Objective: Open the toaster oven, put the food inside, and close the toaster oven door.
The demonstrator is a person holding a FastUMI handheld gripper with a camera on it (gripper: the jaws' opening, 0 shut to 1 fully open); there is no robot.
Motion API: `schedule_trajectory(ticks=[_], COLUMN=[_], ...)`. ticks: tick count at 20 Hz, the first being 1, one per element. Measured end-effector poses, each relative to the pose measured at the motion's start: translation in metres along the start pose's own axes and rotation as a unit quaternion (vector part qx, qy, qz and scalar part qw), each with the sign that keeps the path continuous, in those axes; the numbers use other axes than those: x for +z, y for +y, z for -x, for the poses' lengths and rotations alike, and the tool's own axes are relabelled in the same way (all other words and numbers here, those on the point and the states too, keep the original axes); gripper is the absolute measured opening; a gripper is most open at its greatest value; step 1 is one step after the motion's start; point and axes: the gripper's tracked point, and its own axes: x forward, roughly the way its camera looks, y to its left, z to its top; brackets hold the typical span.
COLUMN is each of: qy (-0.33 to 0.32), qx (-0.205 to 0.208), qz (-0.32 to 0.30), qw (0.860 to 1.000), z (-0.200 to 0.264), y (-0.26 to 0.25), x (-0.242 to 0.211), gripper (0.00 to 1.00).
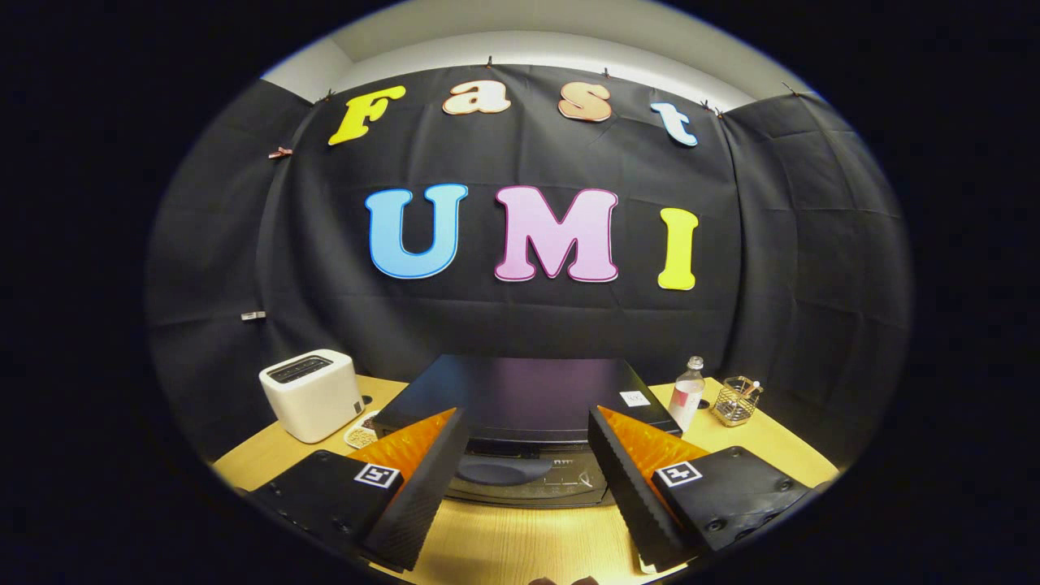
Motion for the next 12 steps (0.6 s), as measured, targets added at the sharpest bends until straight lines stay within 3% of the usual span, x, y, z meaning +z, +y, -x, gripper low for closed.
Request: schedule_trajectory(ticks=[6, 12], qy=[0.035, 0.056], qx=[-0.014, -0.009], qz=[-0.011, 0.015], qw=[0.999, 0.998], z=[-0.041, -0.058], y=[0.011, 0.023], x=[-0.038, -0.062], gripper=[0.98, 0.99])
